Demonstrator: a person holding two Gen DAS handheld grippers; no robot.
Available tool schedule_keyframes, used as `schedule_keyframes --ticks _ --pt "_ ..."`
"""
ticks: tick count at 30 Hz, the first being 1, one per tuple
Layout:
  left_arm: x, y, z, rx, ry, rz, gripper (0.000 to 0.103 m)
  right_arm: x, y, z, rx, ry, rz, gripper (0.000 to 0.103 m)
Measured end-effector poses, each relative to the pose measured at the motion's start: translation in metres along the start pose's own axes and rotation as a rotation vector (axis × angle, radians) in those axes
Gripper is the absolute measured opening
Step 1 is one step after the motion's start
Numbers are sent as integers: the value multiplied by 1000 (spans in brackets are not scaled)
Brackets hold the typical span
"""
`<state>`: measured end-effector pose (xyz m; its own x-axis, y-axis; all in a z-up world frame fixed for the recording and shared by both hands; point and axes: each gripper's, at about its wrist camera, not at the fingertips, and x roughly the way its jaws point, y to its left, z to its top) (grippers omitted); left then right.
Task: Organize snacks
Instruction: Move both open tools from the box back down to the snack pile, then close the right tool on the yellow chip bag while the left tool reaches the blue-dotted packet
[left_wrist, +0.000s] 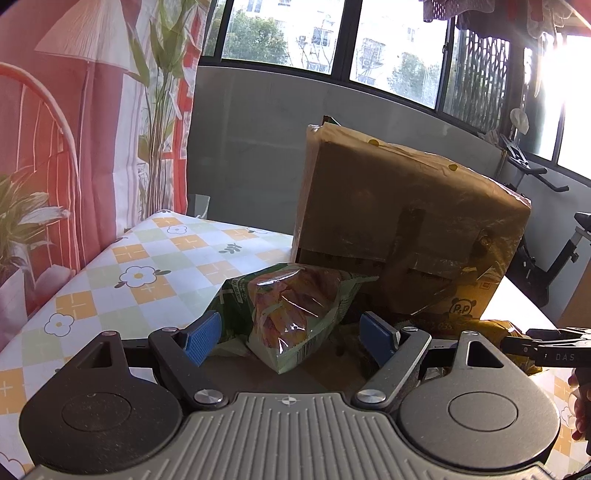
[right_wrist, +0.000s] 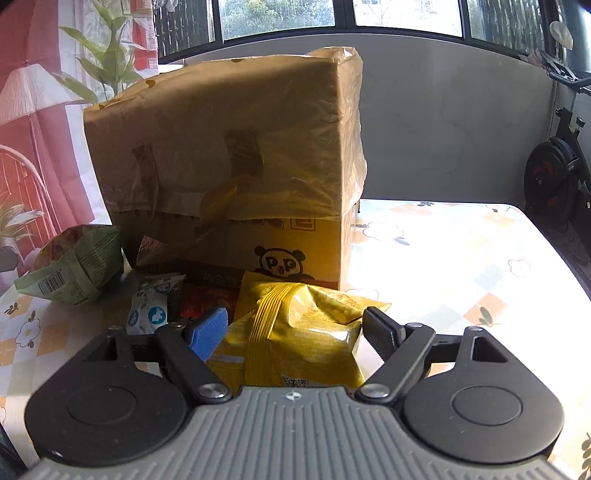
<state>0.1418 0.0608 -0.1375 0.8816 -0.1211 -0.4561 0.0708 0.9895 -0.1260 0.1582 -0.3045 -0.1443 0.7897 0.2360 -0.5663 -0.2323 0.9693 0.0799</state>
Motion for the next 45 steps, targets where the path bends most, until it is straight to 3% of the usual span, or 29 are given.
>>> schedule_keyframes --ticks 5,14,18,24,31,41,45 --pt "2 -2 -3 7 10 -7 83 -5 -5 -12 17 54 1 84" --pt "3 -3 -6 11 19 0 83 21 -16 0 126 72 0 89" --pt "5 -3 -7 15 29 3 83 30 -20 -4 167 53 2 83" --pt "7 -3 -8 7 35 3 83 11 -15 -27 158 -29 45 74" --pt "12 -20 -17 43 70 -61 83 -9 -14 -47 137 -94 41 73" --pt "37 -48 -21 16 174 -190 83 -8 -15 -48 129 -101 58 73" --pt "42 -53 -25 18 195 -208 78 -11 -21 -51 144 -105 68 73"
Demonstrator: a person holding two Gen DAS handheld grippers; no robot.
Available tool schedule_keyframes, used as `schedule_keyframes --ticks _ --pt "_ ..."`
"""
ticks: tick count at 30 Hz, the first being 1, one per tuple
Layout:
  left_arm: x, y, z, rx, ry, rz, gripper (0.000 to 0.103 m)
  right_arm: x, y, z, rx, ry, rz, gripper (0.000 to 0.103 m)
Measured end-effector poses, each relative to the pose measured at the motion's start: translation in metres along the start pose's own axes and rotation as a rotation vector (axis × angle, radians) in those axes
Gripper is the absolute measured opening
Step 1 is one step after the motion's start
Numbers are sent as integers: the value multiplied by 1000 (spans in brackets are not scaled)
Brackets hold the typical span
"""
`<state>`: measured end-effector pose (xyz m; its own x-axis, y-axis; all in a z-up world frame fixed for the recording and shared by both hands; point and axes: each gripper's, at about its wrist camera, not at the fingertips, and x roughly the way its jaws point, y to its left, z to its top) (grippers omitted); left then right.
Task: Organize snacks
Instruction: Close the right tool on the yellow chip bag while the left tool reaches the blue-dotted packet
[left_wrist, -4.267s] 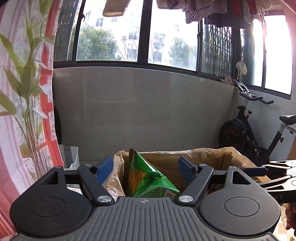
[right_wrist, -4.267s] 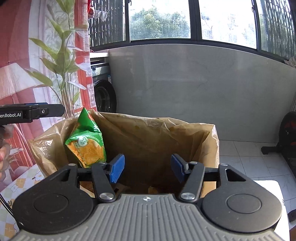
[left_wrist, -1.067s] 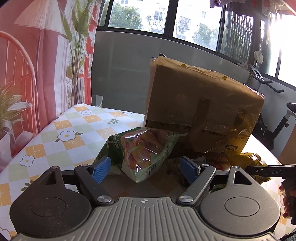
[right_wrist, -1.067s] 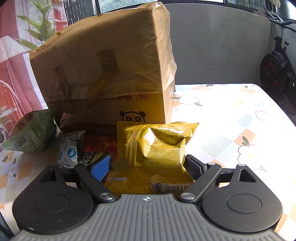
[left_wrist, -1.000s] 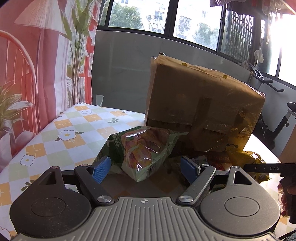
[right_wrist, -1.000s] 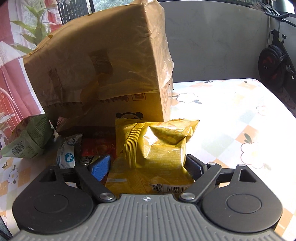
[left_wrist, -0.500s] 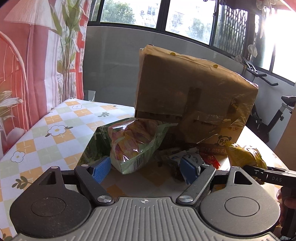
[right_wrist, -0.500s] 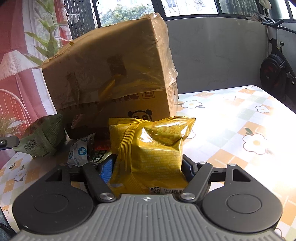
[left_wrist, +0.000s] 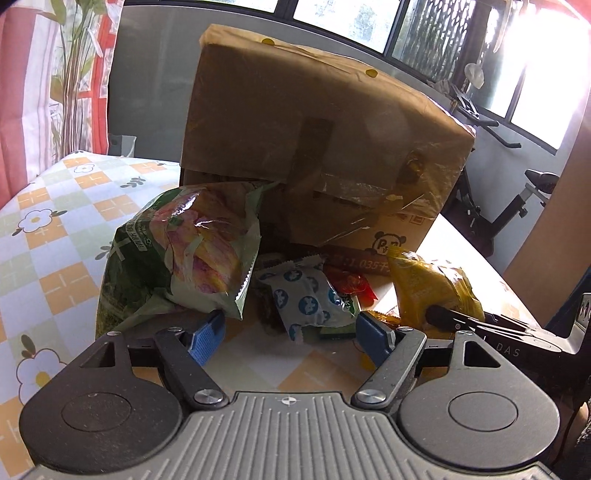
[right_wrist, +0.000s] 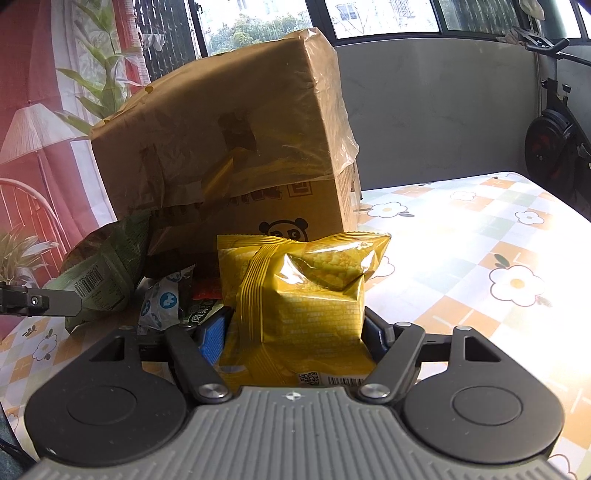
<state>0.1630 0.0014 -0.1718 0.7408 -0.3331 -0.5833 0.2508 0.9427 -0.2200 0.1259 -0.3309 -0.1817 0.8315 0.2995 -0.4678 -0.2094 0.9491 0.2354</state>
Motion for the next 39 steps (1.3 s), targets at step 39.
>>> schedule_keyframes --ticks 39 --pt "112 -34 19 12 69 117 67 1 -9 1 59 6 38 73"
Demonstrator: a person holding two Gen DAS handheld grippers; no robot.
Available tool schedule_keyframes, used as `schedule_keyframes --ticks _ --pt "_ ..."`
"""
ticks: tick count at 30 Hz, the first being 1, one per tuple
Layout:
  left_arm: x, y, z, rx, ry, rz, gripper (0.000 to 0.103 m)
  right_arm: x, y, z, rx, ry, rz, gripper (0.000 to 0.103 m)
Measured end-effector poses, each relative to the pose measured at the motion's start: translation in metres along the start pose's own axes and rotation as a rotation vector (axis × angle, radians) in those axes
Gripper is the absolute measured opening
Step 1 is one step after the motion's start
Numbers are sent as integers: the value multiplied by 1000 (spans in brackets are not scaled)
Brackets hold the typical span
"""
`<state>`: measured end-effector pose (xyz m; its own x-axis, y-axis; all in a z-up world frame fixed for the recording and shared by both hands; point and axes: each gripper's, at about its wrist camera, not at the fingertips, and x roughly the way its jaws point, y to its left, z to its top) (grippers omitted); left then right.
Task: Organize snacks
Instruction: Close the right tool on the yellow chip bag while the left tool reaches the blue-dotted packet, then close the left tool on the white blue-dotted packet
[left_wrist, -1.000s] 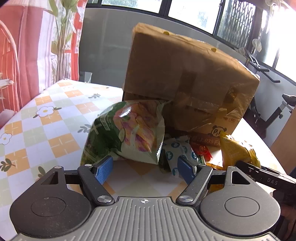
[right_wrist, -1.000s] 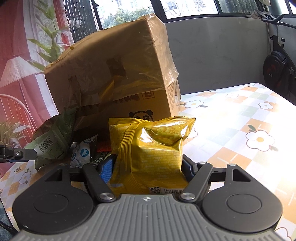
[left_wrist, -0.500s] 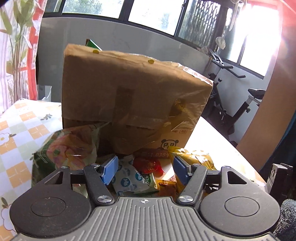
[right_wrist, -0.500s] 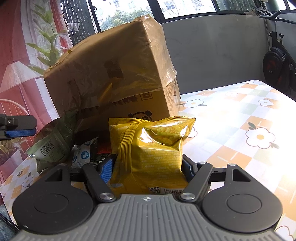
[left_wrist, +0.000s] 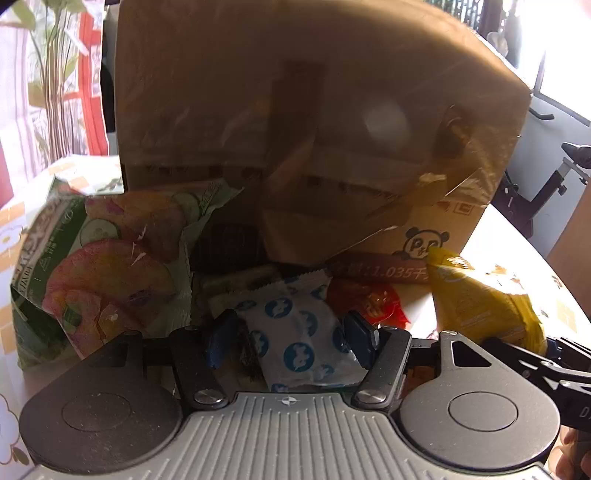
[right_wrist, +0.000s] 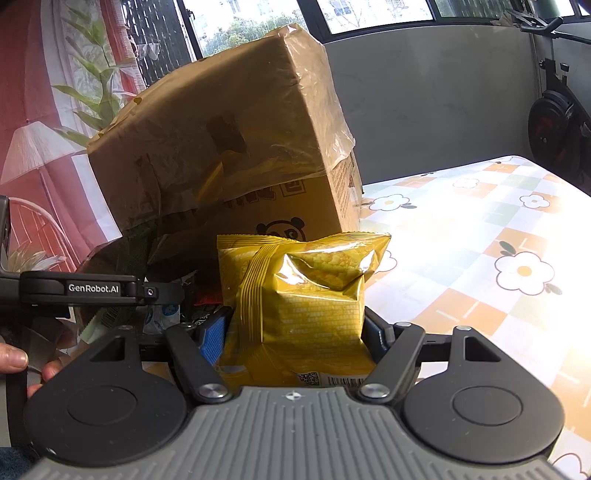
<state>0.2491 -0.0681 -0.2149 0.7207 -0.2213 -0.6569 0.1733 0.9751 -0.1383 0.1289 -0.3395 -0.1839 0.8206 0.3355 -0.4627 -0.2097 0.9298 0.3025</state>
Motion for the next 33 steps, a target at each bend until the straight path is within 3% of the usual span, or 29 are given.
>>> schedule_keyframes --ticks 4,6,9,18,33 --pt "9 4 -1 -27 12 -11 65 0 0 0 0 -2 -3 73" --pt "8 2 -1 -15 15 -17 52 0 1 0 -5 -1 -5 73" --pt "2 2 -4 -25 3 -54 47 2 1 0 0 -1 -2 73" --pt "-18 2 -15 -39 -5 -43 47 1 0 -1 11 -2 4 73" --pt "-57 -5 -32 50 -43 -70 47 -1 2 -2 8 -7 -11 73"
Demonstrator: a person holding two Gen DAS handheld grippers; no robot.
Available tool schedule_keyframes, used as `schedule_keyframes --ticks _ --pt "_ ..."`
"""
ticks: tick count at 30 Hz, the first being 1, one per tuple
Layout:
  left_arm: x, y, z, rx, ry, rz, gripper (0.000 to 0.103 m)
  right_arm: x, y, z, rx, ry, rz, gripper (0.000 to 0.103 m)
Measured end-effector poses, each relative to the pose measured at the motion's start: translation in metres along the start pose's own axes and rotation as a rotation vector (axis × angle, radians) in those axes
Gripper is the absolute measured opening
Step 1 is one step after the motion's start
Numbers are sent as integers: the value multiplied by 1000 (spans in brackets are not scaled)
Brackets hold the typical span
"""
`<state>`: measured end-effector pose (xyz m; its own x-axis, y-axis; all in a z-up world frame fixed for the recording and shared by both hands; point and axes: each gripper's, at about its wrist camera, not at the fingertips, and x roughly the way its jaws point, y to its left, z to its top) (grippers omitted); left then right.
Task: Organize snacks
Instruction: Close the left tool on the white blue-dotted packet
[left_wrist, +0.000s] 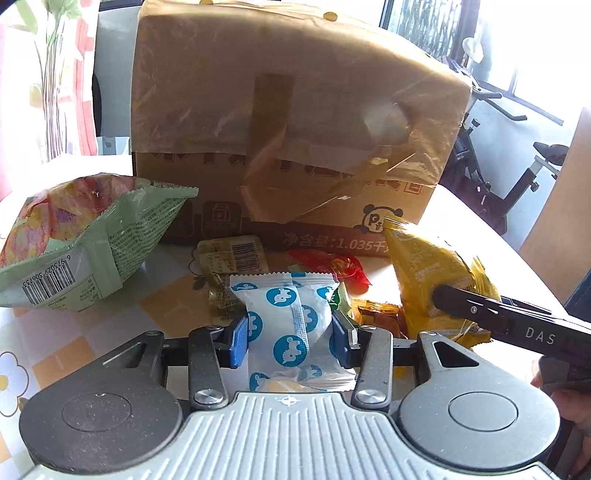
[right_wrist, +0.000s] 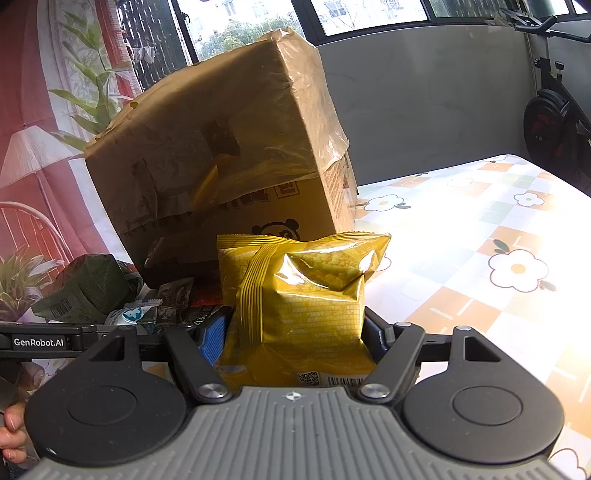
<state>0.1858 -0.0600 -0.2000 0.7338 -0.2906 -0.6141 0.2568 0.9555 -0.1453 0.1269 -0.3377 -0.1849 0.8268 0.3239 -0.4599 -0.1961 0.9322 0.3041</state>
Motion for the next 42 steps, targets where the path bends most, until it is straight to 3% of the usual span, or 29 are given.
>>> schedule_keyframes --ticks 38,42 --pt "-4 8 -9 -14 1 11 47 4 -1 0 1 9 6 74" --pt "-17 4 1 27 -60 28 47 -6 3 2 -10 -23 -14 73"
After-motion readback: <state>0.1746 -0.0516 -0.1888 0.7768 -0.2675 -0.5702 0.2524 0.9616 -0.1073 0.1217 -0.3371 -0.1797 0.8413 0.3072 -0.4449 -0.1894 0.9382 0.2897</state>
